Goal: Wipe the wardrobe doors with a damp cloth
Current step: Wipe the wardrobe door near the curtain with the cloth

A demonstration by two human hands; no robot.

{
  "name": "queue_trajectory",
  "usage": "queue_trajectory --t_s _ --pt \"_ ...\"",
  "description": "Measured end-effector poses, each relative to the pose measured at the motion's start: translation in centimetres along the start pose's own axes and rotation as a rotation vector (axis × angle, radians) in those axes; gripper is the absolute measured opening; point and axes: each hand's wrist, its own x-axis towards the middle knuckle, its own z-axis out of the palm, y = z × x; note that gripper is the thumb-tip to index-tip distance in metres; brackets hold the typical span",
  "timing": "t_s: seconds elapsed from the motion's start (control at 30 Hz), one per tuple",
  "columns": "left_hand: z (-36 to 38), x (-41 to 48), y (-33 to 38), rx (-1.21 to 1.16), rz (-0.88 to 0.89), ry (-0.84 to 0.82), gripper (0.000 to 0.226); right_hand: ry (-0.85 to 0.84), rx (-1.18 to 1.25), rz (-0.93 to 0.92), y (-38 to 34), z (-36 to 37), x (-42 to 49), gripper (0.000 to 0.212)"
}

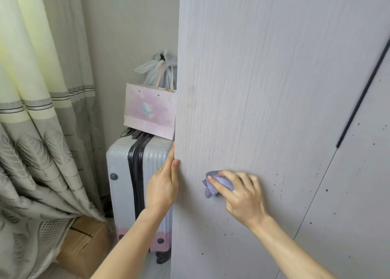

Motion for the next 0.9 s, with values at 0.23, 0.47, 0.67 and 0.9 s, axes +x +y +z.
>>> queue_trajectory --t_s 0.23,0.47,0.67,0.9 --pt "0.5 0.1 -0.1 0.015 0.035 0.033 0.043 0.252 -0.039 0.293 5.8 -3.7 3.3 0.047" --pt "0.7 -0.2 -0.4 0.012 0.008 0.058 0.040 0.016 0.025 0.115 3.7 -1.3 -5.3 0.052" --pt "0.8 -0.3 -0.2 0.014 0.013 0.067 0.041 0.083 0.041 0.280 5.9 -4.5 0.2 0.039" --pt "1.5 -0.4 0.0 0.026 0.006 0.088 0.049 0.116 0.068 0.304 5.8 -2.4 -3.0 0.040"
